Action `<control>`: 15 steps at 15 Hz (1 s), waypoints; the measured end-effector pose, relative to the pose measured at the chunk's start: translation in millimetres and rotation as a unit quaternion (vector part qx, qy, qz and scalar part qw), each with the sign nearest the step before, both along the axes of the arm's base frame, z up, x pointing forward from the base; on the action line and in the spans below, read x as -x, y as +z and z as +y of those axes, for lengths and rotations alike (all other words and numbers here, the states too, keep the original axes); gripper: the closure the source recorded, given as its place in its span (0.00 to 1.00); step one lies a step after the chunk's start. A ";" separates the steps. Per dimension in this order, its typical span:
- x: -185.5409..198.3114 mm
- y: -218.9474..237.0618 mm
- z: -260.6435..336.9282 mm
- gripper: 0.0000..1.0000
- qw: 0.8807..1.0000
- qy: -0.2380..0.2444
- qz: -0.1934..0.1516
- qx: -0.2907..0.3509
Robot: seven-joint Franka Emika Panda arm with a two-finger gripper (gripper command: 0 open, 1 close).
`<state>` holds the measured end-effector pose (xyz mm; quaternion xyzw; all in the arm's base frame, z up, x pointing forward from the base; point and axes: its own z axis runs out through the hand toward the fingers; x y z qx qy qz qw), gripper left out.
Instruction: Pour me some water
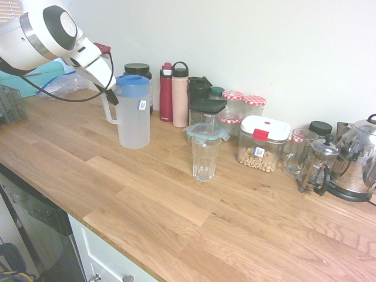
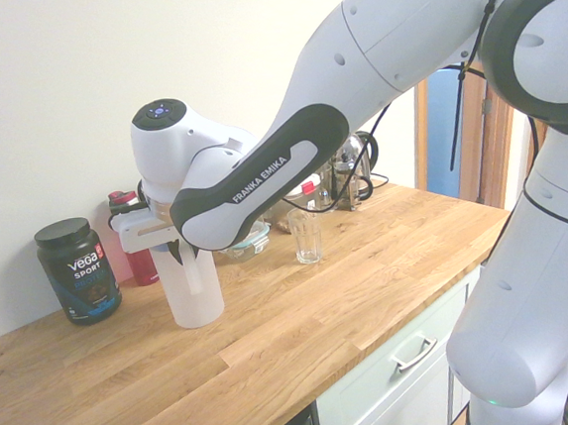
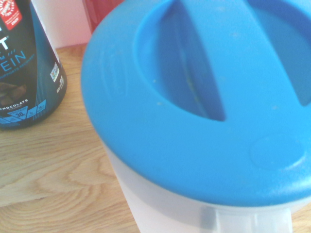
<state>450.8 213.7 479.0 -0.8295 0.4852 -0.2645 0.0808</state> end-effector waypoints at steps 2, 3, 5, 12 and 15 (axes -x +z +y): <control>5.1 9.3 -0.8 1.00 1.000 0.007 0.012 -0.013; 11.2 18.9 -1.5 1.00 1.000 0.013 0.016 -0.018; 33.1 48.5 -7.1 1.00 0.999 0.030 0.017 -0.016; 140.9 98.7 -108.9 1.00 0.975 0.188 0.108 0.042; 172.0 118.3 -159.9 1.00 0.965 0.226 0.127 0.043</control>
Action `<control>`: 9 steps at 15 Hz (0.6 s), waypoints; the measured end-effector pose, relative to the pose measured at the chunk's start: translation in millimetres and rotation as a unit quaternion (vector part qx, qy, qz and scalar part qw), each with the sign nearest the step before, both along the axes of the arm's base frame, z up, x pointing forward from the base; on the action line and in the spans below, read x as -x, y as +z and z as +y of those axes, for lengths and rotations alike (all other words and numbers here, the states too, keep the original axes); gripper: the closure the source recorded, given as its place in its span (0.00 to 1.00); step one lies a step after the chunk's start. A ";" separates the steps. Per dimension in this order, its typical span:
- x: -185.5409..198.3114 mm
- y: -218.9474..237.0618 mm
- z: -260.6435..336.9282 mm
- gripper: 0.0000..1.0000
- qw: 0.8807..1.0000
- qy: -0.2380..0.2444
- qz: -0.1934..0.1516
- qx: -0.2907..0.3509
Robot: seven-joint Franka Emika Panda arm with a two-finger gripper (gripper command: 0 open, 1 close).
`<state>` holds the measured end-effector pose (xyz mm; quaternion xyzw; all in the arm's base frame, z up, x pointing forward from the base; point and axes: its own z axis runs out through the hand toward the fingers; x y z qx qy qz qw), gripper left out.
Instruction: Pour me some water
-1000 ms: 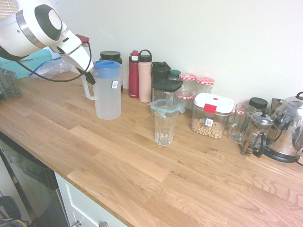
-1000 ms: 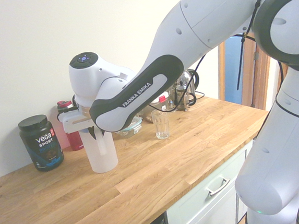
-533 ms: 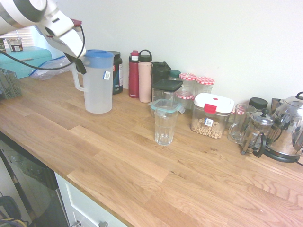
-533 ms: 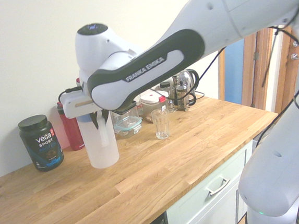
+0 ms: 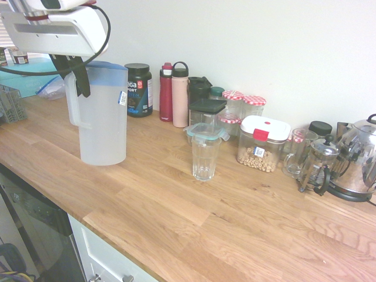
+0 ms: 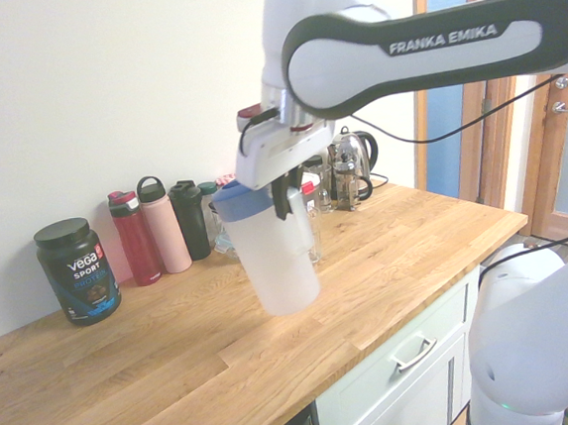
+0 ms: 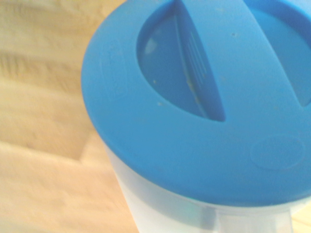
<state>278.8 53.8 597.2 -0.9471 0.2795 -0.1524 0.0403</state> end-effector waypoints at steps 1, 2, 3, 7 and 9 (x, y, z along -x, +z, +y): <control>5.4 3.4 -21.8 1.00 1.000 0.004 0.004 0.002; 8.7 4.8 -45.2 1.00 1.000 0.008 0.012 0.000; 11.0 6.2 -67.9 1.00 1.000 0.011 0.022 -0.001; 25.2 14.0 -140.9 1.00 0.997 0.049 0.060 0.000; 24.7 22.0 -177.2 1.00 0.996 0.066 0.065 -0.007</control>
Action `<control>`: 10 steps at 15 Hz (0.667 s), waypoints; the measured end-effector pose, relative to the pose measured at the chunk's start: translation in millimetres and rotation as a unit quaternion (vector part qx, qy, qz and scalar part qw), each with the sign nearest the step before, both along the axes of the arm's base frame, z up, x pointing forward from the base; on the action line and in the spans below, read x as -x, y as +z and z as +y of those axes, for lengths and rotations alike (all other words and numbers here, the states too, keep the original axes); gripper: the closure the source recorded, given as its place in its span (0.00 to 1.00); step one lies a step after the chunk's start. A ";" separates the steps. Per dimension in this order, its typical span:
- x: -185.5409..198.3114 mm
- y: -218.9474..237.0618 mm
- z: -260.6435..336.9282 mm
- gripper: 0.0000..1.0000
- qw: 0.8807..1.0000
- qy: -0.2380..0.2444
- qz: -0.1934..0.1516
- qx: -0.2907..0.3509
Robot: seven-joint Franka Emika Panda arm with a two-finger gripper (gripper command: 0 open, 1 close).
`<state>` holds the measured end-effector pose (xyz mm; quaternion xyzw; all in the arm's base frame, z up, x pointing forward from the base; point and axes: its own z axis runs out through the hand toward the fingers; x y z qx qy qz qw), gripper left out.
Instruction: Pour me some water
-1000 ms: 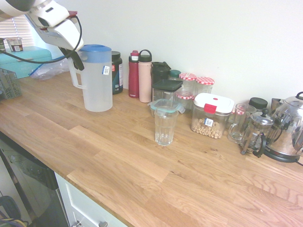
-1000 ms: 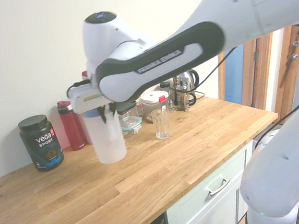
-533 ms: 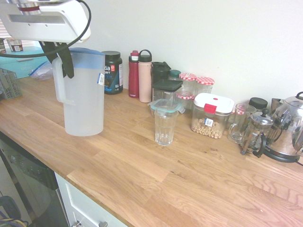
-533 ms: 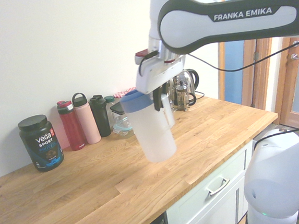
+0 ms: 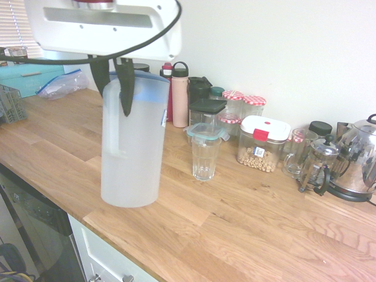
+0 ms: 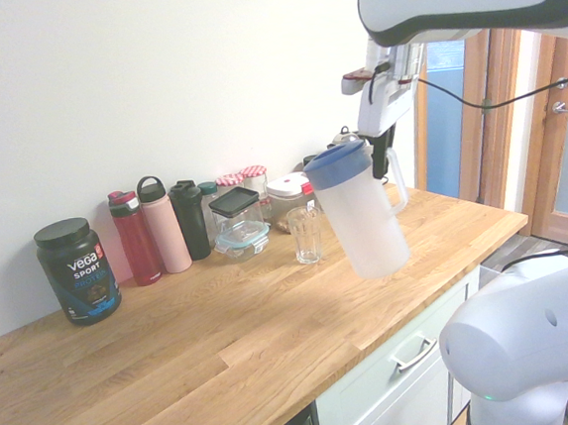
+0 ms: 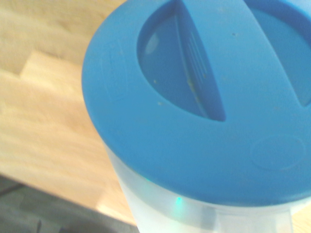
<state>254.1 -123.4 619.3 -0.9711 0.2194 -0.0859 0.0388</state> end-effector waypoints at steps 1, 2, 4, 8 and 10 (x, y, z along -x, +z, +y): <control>-5.6 1.6 -18.4 1.00 1.000 0.009 -0.001 0.003; -16.5 1.2 -39.4 1.00 0.999 0.029 -0.007 0.017; -43.6 -8.4 -82.5 1.00 0.996 0.075 -0.006 0.039; -90.0 -21.2 -121.5 1.00 0.985 0.153 0.038 0.071; -108.2 -24.3 -118.6 1.00 0.975 0.187 0.066 0.104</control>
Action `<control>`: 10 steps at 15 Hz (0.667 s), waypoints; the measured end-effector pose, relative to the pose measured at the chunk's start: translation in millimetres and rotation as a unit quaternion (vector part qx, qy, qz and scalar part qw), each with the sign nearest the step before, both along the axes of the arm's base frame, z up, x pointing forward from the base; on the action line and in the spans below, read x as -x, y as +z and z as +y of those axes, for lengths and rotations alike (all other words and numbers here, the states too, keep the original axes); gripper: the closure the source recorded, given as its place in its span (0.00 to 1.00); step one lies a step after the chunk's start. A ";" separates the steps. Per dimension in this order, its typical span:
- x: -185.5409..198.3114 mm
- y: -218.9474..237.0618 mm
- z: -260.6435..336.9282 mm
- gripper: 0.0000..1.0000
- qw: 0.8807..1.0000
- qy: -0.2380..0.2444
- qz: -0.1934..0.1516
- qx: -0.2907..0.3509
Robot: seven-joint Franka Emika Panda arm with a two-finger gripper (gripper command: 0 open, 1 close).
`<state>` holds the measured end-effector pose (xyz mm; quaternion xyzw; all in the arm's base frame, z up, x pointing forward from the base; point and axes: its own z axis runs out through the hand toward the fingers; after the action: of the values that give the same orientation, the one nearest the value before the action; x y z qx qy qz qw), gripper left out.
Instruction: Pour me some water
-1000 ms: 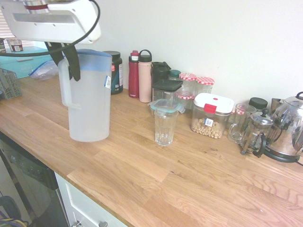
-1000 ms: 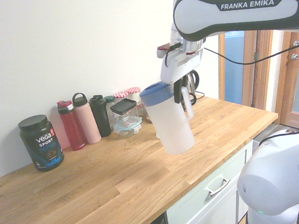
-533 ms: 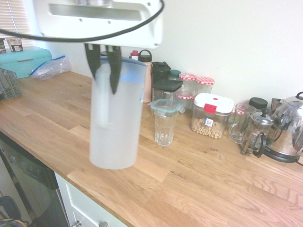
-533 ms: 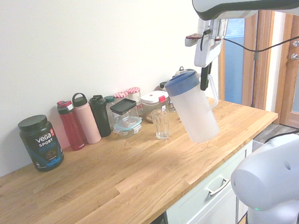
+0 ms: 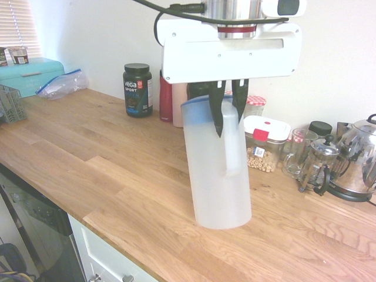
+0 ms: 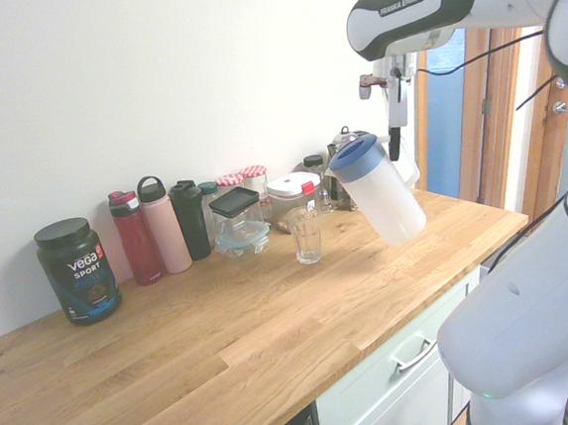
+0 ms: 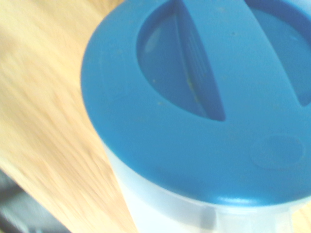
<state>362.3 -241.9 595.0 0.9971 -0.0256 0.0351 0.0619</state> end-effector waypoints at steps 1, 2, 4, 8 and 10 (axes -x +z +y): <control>-8.2 -1.4 6.1 1.00 1.000 0.013 0.011 0.024; -16.2 -1.0 15.3 1.00 0.998 0.025 0.018 0.047; -28.4 2.9 37.1 1.00 0.996 0.039 0.023 0.082; -46.6 3.8 65.9 1.00 0.985 0.035 0.040 0.164; -57.6 -4.8 73.9 1.00 0.979 0.030 0.052 0.192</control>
<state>419.8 -168.1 590.2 0.9674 0.0152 -0.0103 0.2527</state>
